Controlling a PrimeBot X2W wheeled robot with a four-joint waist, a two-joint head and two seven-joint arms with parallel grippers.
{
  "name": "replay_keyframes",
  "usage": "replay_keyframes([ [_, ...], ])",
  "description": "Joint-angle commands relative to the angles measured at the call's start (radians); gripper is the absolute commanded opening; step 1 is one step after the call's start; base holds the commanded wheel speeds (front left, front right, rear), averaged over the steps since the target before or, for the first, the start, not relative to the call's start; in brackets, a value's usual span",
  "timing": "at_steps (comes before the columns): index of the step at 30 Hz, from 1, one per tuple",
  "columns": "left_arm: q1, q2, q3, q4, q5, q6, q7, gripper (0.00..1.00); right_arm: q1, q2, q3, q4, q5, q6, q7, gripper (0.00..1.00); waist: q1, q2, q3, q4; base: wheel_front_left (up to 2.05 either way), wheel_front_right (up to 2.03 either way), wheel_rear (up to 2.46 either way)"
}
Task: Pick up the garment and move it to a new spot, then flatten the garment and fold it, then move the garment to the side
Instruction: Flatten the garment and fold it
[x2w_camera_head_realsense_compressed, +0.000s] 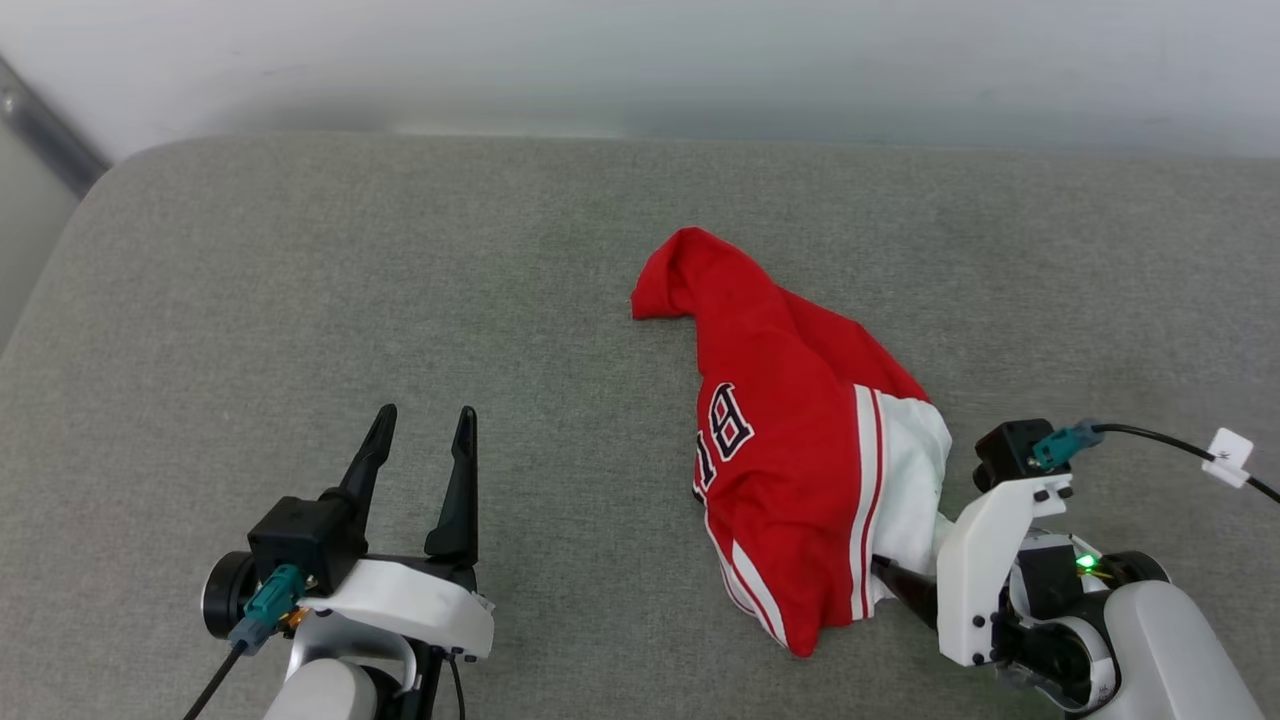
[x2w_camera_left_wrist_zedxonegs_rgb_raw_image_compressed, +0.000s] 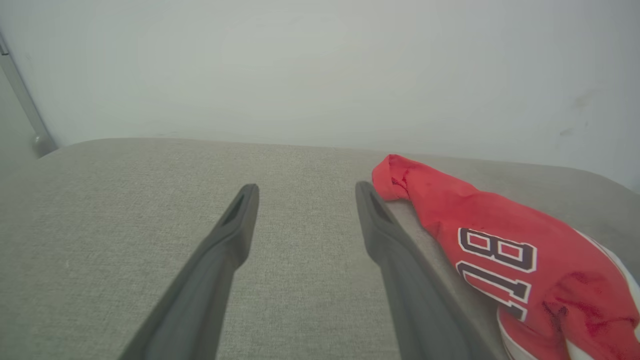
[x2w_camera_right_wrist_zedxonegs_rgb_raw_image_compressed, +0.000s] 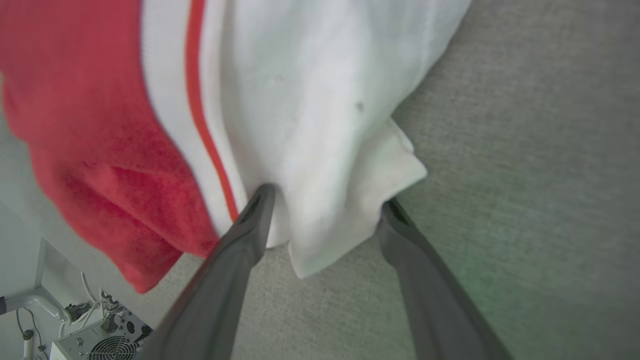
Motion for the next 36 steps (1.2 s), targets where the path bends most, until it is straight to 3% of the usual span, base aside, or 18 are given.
replay_keyframes([
  [1, -0.016, -0.001, 0.001, 0.008, -0.004, -0.004, -0.008, 1.00, -0.010, -0.004, 0.014, 0.030, 0.007, 0.000, 0.002, 1.00, -0.0002, 0.0000, 0.013, 0.013, 0.00, 0.00, 0.00],
  [3, -0.019, -0.002, 0.002, 0.015, -0.004, -0.006, -0.011, 1.00, -0.006, 0.003, 0.030, 0.079, 0.027, 0.000, 0.010, 1.00, -0.0002, 0.0000, 0.015, 0.017, 0.00, 0.00, 0.00],
  [4, -0.019, -0.002, 0.003, 0.019, -0.004, -0.007, -0.012, 1.00, -0.001, 0.001, 0.041, 0.098, 0.030, 0.000, 0.016, 0.76, -0.0002, 0.0000, 0.016, 0.017, 0.00, 0.00, 0.00],
  [5, -0.019, -0.002, 0.003, 0.019, -0.004, -0.007, -0.012, 1.00, -0.001, 0.001, 0.041, 0.098, 0.030, 0.000, 0.016, 0.76, -0.0002, 0.0000, 0.016, 0.017, 0.00, 0.00, 0.00],
  [6, -0.020, -0.002, 0.004, 0.023, -0.004, -0.008, -0.012, 1.00, -0.001, 0.002, 0.050, 0.108, 0.045, 0.000, 0.014, 0.26, -0.0002, 0.0000, 0.016, 0.017, 0.00, 0.00, 0.00],
  [7, -0.019, -0.002, 0.007, 0.026, -0.005, -0.007, -0.014, 1.00, -0.002, 0.002, 0.056, 0.117, 0.054, 0.000, 0.008, 0.00, -0.0002, 0.0000, 0.015, 0.015, 0.00, 0.00, 0.00],
  [17, 0.012, 0.010, 0.020, 0.045, -0.013, 0.000, -0.021, 1.00, -0.055, -0.066, 0.029, 0.000, 0.038, 0.000, -0.157, 0.00, -0.0002, 0.0000, -0.041, -0.047, 0.00, 0.00, 0.00],
  [26, 0.044, 0.009, 0.013, 0.032, -0.016, 0.014, -0.017, 1.00, 0.072, -0.073, -0.238, -0.071, -0.022, 0.000, -0.204, 0.00, -0.0002, 0.0000, -0.075, -0.089, 0.00, 0.00, 0.00],
  [29, 0.047, 0.009, 0.008, 0.028, -0.017, 0.016, -0.013, 1.00, 0.129, -0.048, -0.349, -0.047, -0.042, 0.000, -0.212, 0.00, -0.0002, 0.0000, -0.076, -0.092, 0.00, 0.00, 0.00],
  [30, 0.048, 0.010, 0.006, 0.025, -0.020, 0.017, -0.011, 1.00, 0.169, -0.028, -0.428, 0.009, -0.062, 0.000, -0.229, 0.00, -0.0002, 0.0000, -0.072, -0.091, 0.00, 0.00, 0.00],
  [32, 0.049, 0.012, 0.006, 0.026, -0.021, 0.020, -0.009, 1.00, 0.177, -0.011, -0.443, 0.047, -0.068, 0.000, -0.245, 0.00, -0.0002, 0.0000, -0.070, -0.091, 0.00, 0.00, 0.00],
  [33, 0.049, 0.013, 0.006, 0.026, -0.023, 0.018, -0.008, 1.00, 0.180, -0.006, -0.442, 0.064, -0.069, 0.000, -0.253, 0.20, -0.0002, 0.0000, -0.069, -0.091, 0.00, 0.00, 0.00],
  [34, 0.052, 0.015, 0.006, 0.025, -0.023, 0.022, -0.008, 1.00, 0.172, 0.000, -0.435, 0.081, -0.071, 0.000, -0.285, 1.00, -0.0002, 0.0000, -0.068, -0.091, 0.00, 0.00, 0.00],
  [36, 0.056, 0.017, 0.006, 0.023, -0.023, 0.024, -0.006, 1.00, 0.159, 0.011, -0.421, 0.075, -0.063, 0.000, -0.333, 1.00, -0.0002, 0.0000, -0.070, -0.091, 0.00, 0.00, 0.00],
])
